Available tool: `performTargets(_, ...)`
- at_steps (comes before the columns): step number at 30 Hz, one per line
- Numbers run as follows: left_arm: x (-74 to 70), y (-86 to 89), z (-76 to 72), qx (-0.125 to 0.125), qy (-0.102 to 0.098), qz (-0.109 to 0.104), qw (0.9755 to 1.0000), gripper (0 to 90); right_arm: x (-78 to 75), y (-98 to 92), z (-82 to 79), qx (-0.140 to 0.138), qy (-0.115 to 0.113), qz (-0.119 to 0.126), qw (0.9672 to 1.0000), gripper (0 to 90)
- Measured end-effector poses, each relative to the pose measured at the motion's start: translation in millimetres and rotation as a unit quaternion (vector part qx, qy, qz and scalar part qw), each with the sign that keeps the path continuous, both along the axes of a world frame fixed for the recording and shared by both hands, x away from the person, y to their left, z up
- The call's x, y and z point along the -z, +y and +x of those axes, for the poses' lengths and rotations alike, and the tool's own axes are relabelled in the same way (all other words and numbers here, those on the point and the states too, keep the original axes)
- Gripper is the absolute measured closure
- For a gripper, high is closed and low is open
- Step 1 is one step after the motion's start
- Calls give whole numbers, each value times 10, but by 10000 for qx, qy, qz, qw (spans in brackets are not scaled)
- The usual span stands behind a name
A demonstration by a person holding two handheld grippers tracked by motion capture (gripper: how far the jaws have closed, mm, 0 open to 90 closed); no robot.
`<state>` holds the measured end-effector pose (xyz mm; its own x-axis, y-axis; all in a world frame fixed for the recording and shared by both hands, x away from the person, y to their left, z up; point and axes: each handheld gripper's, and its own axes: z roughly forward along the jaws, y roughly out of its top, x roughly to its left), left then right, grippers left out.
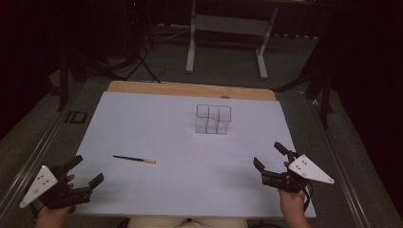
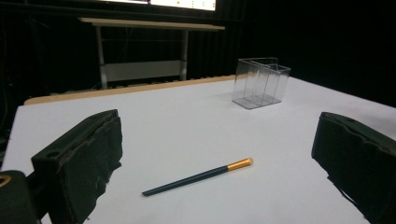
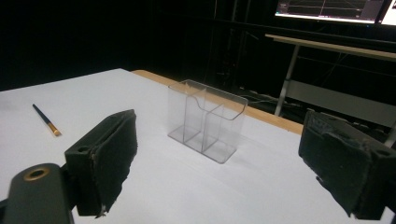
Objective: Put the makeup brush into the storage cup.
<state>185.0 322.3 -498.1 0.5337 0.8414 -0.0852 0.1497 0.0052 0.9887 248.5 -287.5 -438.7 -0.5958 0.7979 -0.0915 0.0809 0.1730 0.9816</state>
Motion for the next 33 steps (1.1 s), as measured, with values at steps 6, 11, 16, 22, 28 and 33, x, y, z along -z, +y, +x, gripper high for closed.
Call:
performTargets(6,8,5,8,-2,1,-37,10000,28,2,-9,1,22,4,-3,10000,116)
performTargets(11,3,12,16,-37,-21,-76,10000,29,33,-55,28,62,82,55,9999,116)
performTargets(16,3,12,30,-40,18,-147,9999,29,42,-81,32,54,128,114,9998,116)
performTargets(22,-14,57,28,71,154,-230,9996,29,34,-92,7,65,119,111,9998,117)
performTargets(28,-120,63,13,136,390,-274,9988,43,13,-77,-15,79,40,61,9999,116)
performTargets(33,-241,8,4,390,579,106,9975,26,22,-54,-11,48,82,37,9999,116)
